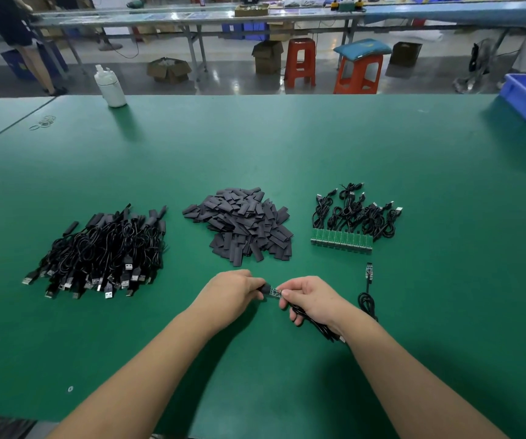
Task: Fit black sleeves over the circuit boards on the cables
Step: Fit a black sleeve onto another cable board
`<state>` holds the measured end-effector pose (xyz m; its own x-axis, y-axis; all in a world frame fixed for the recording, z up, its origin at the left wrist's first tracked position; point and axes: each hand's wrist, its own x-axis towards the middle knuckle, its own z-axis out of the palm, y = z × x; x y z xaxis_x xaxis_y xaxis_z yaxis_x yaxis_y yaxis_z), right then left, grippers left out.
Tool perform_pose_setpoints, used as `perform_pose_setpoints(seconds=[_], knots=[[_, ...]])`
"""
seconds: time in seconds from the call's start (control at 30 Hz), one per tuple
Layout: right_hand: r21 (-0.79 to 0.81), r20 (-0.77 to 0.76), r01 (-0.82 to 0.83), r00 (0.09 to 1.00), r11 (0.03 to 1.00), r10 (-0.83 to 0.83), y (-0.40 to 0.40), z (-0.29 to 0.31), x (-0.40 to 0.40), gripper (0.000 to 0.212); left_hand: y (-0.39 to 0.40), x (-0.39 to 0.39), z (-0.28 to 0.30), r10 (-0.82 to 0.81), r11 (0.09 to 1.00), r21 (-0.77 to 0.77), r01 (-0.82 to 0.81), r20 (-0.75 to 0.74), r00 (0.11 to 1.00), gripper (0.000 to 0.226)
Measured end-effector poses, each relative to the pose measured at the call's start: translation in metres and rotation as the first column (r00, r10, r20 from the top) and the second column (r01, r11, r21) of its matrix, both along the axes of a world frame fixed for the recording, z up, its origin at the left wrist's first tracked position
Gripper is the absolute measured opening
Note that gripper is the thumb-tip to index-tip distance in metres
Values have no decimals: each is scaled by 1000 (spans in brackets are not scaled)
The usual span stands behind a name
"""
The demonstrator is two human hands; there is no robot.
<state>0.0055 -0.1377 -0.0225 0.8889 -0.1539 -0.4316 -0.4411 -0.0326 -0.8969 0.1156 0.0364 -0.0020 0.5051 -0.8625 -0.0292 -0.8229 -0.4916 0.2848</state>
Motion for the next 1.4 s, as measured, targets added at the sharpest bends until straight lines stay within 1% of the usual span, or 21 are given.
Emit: perform_pose_setpoints(seconds=[0.1, 0.2, 0.3, 0.37, 0.47, 0.6, 0.7, 0.8, 0.93, 1.0, 1.13, 1.23, 1.3, 1.4], knots=[[-9, 10, -9, 1000, 1000, 10, 2, 0, -1, 15, -2, -2, 1, -55, 997, 60, 53, 39, 998, 23], [-6, 22, -12, 1000, 1000, 12, 1, -1, -1, 15, -7, -5, 0, -41, 999, 36, 40, 29, 999, 22], [-27, 24, -45, 999, 999, 46, 2, -1, -1, 25, -12, -10, -2, -33, 999, 23, 34, -35, 999, 25], [-32, 29, -65, 997, 997, 66, 2, -1, -1, 31, -13, -12, -2, -31, 999, 22, 32, -43, 999, 27], [-39, 46, -94, 994, 995, 96, 2, -1, -1, 29, -16, -13, -2, -27, 1000, 3, 27, -40, 999, 25], [-51, 51, -99, 994, 994, 101, 1, -1, 0, 26, -17, -14, -2, -62, 998, 17, 62, 0, 998, 25], [-37, 52, -98, 994, 995, 100, 0, -3, 0, 25, -13, -16, -4, -60, 995, -80, 56, -46, 997, 30], [-6, 48, -90, 995, 996, 91, -1, -6, 1, 22, -9, -21, -8, -42, 983, -182, 22, -103, 994, 27], [92, 37, -15, 999, 996, 12, -2, -10, 3, 14, -6, -19, -11, -14, 977, -211, -7, -98, 995, 23], [76, 38, -25, 999, 997, 22, 0, -10, 3, 12, -7, -19, -12, -10, 988, -151, -1, -76, 997, 24], [53, 49, -41, 998, 998, 39, 2, -10, 1, 19, -17, -21, -8, -27, 999, 22, 27, -12, 1000, 28], [61, 51, -59, 997, 996, 56, 3, -7, 0, 27, -25, -23, -4, -82, 986, 149, 71, 66, 994, 33], [58, 53, -63, 997, 996, 60, 3, -6, 0, 26, -29, -25, -2, -117, 971, 222, 86, 127, 985, 37], [44, 53, -51, 997, 998, 48, 3, -5, -1, 26, -29, -29, -1, -167, 955, 275, 113, 183, 969, 42]])
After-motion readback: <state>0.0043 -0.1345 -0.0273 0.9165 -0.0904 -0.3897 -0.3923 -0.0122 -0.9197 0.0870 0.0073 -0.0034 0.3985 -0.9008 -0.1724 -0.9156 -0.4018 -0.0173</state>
